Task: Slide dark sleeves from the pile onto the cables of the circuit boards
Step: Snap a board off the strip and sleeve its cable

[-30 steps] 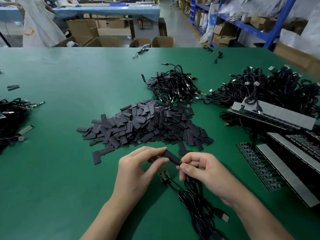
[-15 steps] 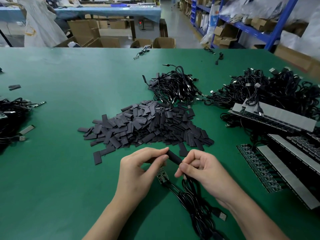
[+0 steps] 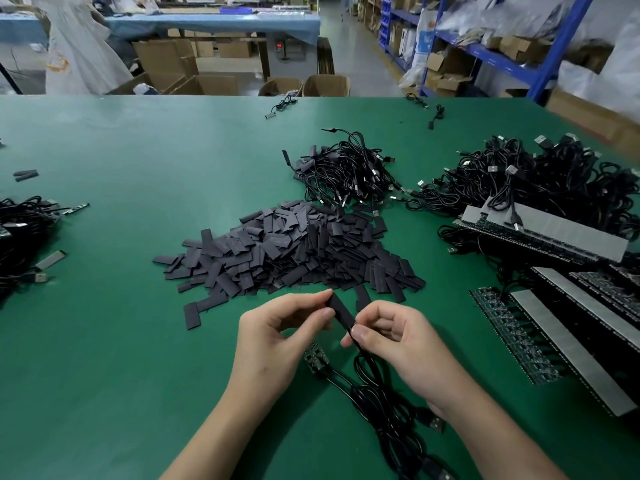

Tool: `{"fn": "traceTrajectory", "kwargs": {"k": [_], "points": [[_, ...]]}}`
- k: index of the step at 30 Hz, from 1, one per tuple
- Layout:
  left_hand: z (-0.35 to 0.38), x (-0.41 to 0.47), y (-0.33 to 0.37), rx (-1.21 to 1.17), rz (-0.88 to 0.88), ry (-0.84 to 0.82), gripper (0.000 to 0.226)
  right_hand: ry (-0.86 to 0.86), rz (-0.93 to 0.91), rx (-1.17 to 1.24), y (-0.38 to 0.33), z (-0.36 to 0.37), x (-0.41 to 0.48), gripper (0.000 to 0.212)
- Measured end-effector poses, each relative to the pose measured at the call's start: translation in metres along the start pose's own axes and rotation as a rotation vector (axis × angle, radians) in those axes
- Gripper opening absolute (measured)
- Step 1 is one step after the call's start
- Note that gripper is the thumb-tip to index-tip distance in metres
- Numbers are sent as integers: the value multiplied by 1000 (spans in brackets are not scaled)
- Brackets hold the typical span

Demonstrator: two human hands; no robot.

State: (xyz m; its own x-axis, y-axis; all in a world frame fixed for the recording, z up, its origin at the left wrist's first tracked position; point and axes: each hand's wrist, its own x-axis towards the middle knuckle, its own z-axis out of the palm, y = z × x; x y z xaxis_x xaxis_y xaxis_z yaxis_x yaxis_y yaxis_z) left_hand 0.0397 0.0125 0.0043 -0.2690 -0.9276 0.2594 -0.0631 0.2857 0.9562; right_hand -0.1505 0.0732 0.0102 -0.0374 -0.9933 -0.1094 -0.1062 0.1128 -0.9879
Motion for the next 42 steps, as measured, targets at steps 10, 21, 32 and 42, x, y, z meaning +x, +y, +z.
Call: {"fn": "traceTrajectory", "kwargs": {"k": [10, 21, 32, 42], "points": [[1, 1, -2, -3, 8, -17, 17, 13, 16, 3, 3, 2, 0, 4], [1, 5, -3, -299, -103, 65, 11, 6, -23, -296, 2, -5, -1, 31], [-5, 11, -5, -398, -147, 200, 14, -29, -158, -682, 7, -11, 0, 17], [-6, 5, -11, 465, 119, -127, 35, 362, -196, -578, -16, -32, 12, 24]]}}
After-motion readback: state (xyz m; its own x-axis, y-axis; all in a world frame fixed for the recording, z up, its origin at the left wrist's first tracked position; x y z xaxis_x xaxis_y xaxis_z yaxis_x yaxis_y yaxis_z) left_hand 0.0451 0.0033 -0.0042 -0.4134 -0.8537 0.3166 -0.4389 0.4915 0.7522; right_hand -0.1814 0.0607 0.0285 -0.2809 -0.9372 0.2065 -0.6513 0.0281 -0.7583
